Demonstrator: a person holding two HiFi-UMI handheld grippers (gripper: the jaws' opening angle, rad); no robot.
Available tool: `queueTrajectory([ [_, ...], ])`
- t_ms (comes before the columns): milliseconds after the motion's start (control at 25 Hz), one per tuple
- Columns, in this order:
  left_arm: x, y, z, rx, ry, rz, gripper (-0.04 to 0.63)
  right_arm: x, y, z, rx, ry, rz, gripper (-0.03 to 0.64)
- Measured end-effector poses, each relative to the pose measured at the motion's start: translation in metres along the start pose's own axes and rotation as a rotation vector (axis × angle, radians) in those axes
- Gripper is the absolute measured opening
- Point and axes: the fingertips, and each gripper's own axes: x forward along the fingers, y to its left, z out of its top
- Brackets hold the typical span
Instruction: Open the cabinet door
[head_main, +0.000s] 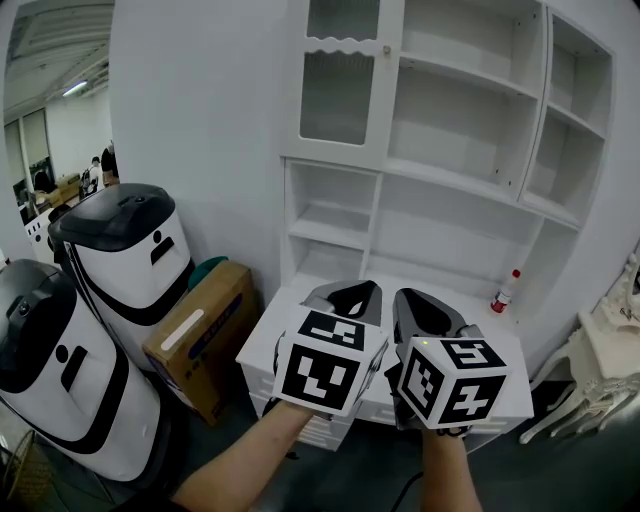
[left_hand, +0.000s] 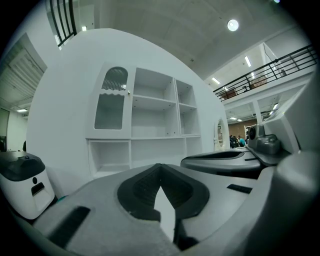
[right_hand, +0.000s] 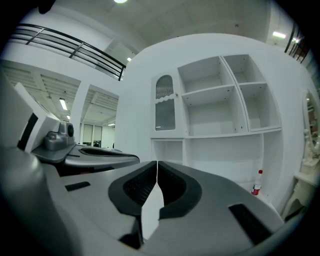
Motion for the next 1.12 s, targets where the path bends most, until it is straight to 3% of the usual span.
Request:
queueTrajectory([
  [520,0.055,-0.008,0.002,0.014,0.027,0.044,0.006,0.029,-0.05,-0.006,0.022,0.012,0.051,0.021],
  [1120,0.119,0.048,0.002,0.0,0.015,0.017,0.006,0.109,-0.073,-0.008,0.008,0.032,0.017,0.021],
])
